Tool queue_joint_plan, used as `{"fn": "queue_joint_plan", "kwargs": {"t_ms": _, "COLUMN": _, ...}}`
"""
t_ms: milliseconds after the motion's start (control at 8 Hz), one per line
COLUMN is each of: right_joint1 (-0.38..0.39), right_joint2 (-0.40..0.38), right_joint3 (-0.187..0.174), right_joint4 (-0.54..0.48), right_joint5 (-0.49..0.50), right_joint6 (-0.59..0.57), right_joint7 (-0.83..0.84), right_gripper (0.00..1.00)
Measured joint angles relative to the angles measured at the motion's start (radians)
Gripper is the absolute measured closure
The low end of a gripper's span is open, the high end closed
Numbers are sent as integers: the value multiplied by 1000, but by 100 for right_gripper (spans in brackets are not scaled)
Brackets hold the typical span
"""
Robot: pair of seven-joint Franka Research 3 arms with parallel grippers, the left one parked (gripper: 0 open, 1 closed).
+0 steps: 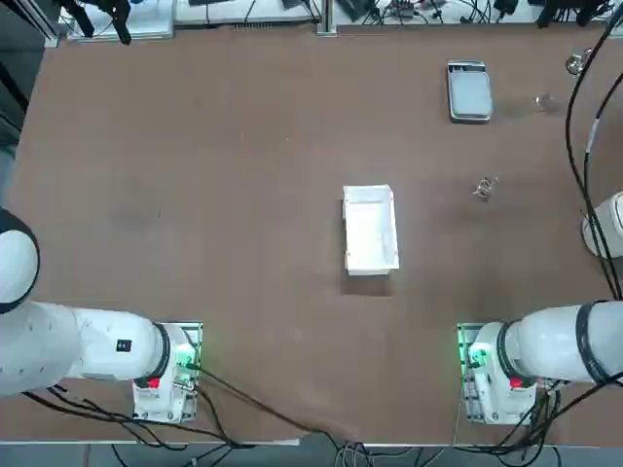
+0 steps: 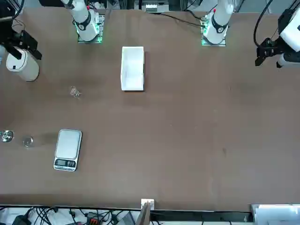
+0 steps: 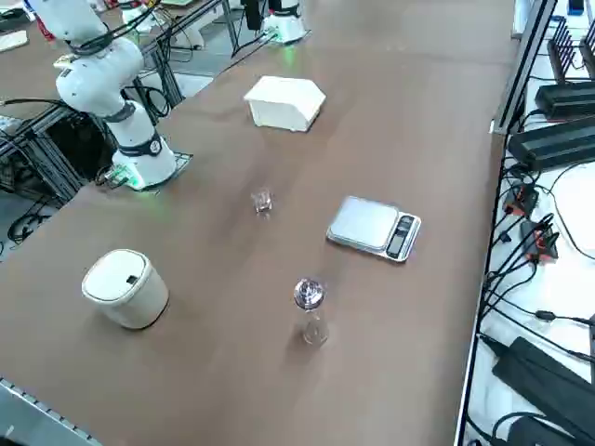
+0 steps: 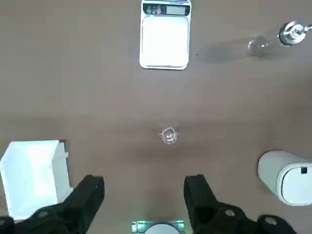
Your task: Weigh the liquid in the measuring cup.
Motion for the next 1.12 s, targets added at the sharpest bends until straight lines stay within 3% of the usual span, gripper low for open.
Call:
{"fn": "queue_joint_plan", "kwargs": {"t_ms": 625, "right_joint1": 27, "right_joint2": 1, "right_joint3": 11, "right_joint4": -3, "right_joint5": -5, "right_joint6": 1, "right_joint7": 70, "right_gripper": 0}}
{"fn": "queue_joint_plan", "kwargs": {"t_ms": 875, "right_joint1": 95, "right_joint2": 52, "right_joint3": 55, "right_joint4": -18, "right_joint5": -56, "right_joint6": 10, "right_joint7": 251, "right_gripper": 0}}
{"fn": "queue_joint_plan", "kwargs": {"t_ms": 1125, "right_joint1": 205, "right_joint2": 164, "right_joint3": 72, "right_joint4": -28, "right_joint5": -143, "right_joint6": 43, "right_joint7": 485, "right_gripper": 0}}
